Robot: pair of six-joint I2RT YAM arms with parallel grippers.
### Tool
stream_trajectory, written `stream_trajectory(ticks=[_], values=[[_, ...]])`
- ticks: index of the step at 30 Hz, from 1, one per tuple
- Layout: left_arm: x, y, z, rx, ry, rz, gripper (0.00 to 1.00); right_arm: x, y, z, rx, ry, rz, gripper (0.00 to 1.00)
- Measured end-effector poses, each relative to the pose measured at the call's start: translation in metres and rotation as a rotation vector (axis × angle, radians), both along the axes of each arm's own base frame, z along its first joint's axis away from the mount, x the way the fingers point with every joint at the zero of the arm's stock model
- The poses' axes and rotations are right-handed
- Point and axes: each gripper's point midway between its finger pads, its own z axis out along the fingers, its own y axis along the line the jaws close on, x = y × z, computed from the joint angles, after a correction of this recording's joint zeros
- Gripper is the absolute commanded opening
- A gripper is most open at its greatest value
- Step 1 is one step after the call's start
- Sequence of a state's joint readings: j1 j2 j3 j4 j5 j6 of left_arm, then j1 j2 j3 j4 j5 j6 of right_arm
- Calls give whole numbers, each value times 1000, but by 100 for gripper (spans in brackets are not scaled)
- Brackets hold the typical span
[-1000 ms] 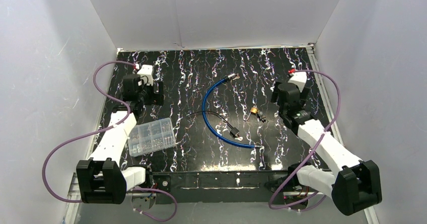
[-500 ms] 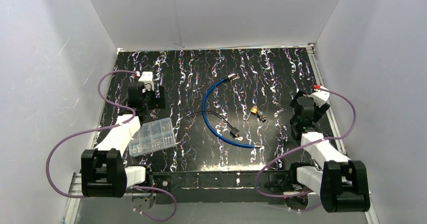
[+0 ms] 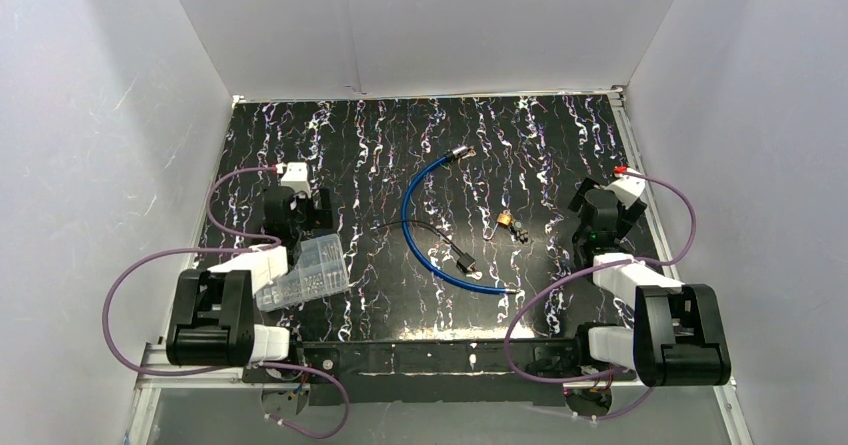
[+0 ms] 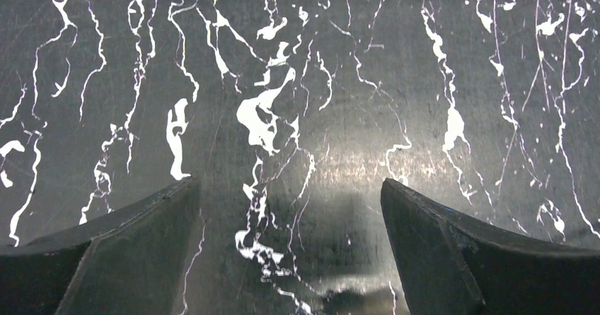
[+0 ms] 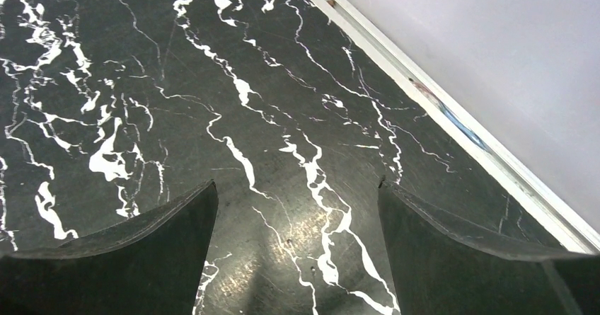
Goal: Unlock with the key
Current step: Reset both arms
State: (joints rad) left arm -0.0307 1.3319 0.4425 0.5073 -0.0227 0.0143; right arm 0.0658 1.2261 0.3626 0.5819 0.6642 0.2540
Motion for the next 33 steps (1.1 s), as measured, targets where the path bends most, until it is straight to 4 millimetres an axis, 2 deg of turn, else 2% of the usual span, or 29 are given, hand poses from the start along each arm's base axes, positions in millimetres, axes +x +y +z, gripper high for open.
stream_trajectory(ticks=[6, 9, 12, 17, 20, 22, 26, 33], values=[[4, -2, -11, -8, -93, -11, 98, 7, 9, 3, -14, -32, 57, 90], [0, -6, -24, -26, -113, -27, 98, 13, 21, -2, -43, -22, 137, 91], [4, -8, -17, -24, -158, -43, 98, 13, 33, -7, -64, -26, 216, 91], [6, -12, -12, -25, -181, -69, 98, 1, 43, -16, -83, -52, 297, 91], [6, -13, -12, -27, -182, -74, 98, 2, 51, -24, -93, -53, 367, 92], [6, -13, -12, -29, -181, -77, 98, 5, 50, -28, -72, -32, 389, 92], [6, -13, -12, -29, -183, -77, 98, 17, 32, -14, -40, -73, 361, 92], [6, -11, -12, -27, -182, -64, 98, 18, 39, -13, -24, -81, 404, 92]])
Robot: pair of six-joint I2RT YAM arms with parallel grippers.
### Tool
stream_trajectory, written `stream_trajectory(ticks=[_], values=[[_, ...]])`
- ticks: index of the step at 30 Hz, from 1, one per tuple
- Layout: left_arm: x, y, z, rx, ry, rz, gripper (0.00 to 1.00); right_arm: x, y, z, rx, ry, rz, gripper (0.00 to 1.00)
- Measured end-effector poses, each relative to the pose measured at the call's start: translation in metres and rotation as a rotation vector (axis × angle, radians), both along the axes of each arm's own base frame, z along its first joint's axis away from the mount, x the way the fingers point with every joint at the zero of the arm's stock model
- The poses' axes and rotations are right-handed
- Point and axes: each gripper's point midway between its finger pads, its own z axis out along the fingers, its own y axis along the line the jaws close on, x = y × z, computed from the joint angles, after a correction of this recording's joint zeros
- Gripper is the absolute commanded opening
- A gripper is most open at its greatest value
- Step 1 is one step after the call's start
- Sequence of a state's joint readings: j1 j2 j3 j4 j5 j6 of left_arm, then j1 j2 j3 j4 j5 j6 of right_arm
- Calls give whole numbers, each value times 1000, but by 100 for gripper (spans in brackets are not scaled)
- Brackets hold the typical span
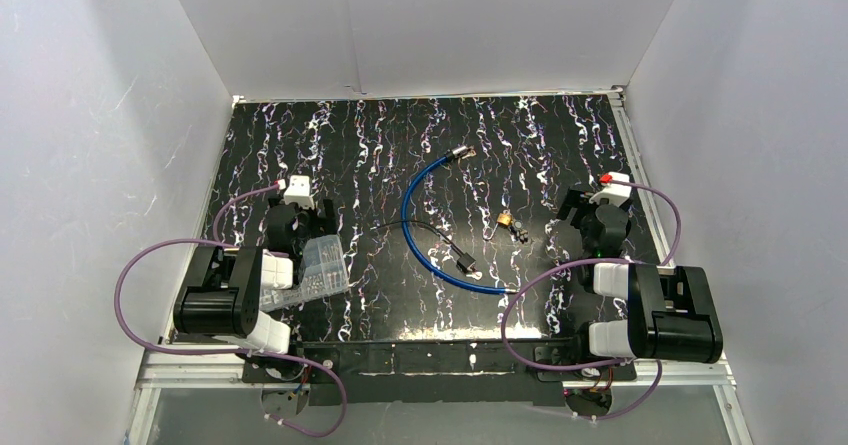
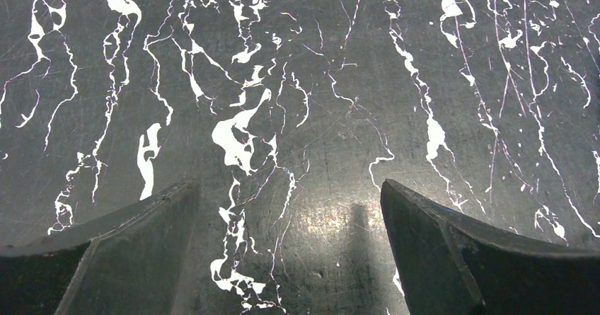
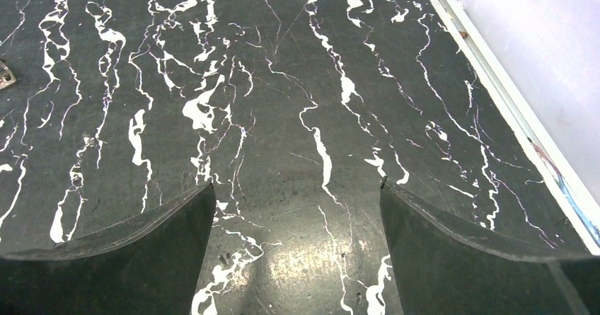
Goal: Unlock with the key
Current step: Reset both arms
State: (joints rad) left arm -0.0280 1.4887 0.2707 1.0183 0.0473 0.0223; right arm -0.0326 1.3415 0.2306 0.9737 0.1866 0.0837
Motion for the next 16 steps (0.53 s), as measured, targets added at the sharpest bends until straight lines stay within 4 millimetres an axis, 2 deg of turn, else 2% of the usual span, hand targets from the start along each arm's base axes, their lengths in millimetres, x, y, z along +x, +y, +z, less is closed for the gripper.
stream_trajectory(ticks=[16], values=[[1, 1, 1, 1, -3, 4, 98, 0, 2, 0, 6, -1, 10, 93]])
